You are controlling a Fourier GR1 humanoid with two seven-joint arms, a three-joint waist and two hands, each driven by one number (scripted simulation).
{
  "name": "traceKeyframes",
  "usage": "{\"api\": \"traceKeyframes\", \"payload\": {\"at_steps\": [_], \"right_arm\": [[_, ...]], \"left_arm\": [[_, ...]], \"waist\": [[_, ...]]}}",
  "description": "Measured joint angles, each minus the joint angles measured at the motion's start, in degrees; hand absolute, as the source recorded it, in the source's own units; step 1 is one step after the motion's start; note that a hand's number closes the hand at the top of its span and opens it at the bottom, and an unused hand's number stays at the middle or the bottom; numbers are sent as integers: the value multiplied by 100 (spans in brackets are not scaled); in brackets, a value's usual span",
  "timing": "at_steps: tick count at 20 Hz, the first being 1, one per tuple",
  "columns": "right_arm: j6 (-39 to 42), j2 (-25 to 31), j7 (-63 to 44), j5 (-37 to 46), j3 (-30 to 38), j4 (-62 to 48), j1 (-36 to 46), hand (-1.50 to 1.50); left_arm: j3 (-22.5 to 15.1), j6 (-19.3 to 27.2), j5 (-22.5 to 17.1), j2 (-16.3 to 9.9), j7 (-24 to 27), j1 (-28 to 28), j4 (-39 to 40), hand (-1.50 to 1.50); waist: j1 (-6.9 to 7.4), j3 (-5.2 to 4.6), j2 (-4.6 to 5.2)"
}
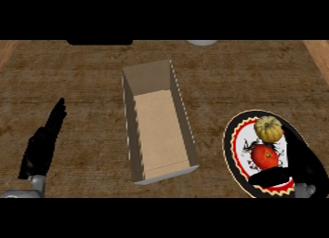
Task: Pick the tomato from the plate and place it in the cardboard box
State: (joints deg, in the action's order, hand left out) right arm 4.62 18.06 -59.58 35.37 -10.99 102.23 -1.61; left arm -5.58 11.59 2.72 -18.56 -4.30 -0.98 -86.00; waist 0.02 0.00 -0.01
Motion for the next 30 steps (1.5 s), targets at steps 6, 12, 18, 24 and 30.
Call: {"api": "traceKeyframes", "payload": {"at_steps": [6,12,18,24,30], "right_arm": [[19,-302,154,255,165,-230,19,-150],[-89,-581,364,563,222,-580,-11,-150],[46,-631,562,600,427,-785,40,-150],[-21,-846,656,709,444,-768,-20,150],[-379,-603,907,1424,429,-1023,76,150]], "left_arm": [[199,-227,133,104,-34,104,-144,0],[389,-408,232,241,-89,92,-185,0],[360,-416,528,467,-147,291,-456,0],[470,-535,606,568,-92,227,-364,0],[620,-674,574,535,-81,122,-246,0]], "waist": [[1,0,-1],[-3,-8,-8],[2,-12,-12],[-9,-47,-38],[-6,-57,-44]]}}
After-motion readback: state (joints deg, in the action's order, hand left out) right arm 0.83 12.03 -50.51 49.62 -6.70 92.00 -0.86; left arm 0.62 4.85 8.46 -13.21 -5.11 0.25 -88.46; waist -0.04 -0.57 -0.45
